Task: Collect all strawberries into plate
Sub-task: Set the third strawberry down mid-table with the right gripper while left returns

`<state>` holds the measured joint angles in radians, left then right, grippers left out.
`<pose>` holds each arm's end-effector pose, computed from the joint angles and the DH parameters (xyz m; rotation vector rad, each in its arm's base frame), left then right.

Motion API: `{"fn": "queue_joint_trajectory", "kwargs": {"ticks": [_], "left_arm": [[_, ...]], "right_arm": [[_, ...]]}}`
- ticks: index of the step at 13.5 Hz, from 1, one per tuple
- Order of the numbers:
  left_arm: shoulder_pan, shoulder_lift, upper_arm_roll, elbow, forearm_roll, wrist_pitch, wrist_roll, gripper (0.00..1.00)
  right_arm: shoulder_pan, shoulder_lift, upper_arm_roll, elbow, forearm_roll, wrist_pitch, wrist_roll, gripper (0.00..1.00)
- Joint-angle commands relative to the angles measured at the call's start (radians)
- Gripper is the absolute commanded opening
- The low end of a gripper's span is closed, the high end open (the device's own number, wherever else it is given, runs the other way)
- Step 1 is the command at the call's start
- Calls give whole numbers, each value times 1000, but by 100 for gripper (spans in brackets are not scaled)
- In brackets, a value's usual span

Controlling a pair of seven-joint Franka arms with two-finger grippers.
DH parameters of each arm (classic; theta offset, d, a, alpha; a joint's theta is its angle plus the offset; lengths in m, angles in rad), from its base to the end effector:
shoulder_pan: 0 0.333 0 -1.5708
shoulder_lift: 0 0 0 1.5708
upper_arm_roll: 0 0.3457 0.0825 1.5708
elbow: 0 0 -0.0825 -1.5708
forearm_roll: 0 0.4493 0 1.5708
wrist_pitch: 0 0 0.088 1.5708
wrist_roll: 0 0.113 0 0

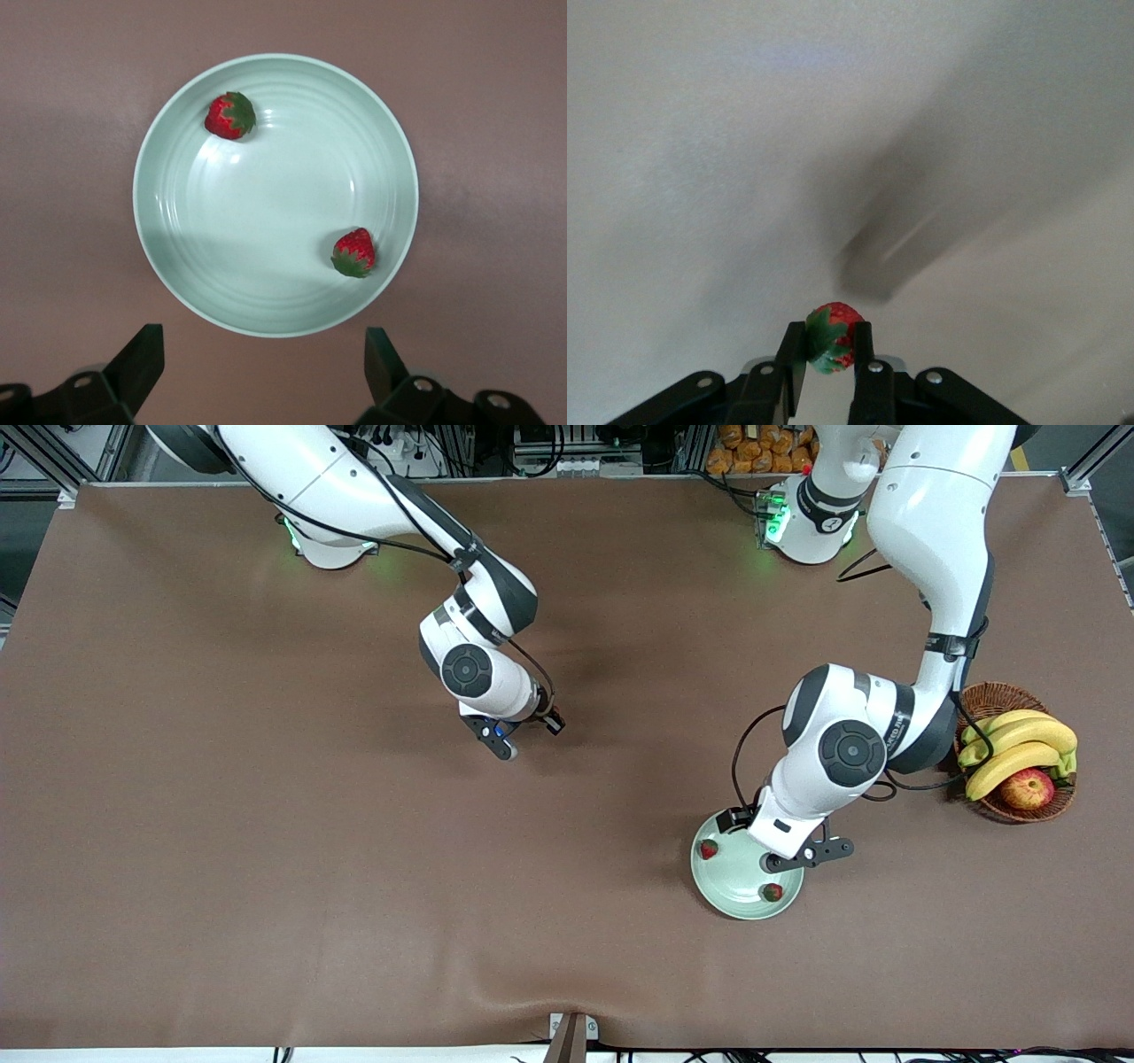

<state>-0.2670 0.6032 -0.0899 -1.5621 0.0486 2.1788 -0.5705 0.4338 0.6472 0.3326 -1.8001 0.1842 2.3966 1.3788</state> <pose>0.7274 -0.2590 0.2773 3.1088 0.3156 0.0151 0.5211 0.4866 0.1721 -2.7371 1.1760 0.4443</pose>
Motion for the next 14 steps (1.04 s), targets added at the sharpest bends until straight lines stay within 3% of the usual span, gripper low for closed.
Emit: {"fn": "queue_joint_trajectory", "kwargs": {"ticks": [1,2,3,5,10,14], "left_arm": [[-6,-17,-22,-33,-9,4,-8,100],[-14,-8,-22,-32,-9,18,-15,100],[-15,-5,-24,-32,-9,28,-19,100],[-15,1,-36,-23,-30,38,-19,100],[-66,26,-39,-16,-81,81,-55,100],[-124,29,-39,-22,-81,82,-91,100]], "right_arm": [[43,25,-33,24,11,10,31,0],[45,26,-33,27,9,12,52,0],[51,26,-33,28,11,12,58,11],[48,25,-35,30,11,9,69,100],[13,9,-44,79,3,-42,77,100],[-71,8,-44,185,-55,-215,69,100]]}}
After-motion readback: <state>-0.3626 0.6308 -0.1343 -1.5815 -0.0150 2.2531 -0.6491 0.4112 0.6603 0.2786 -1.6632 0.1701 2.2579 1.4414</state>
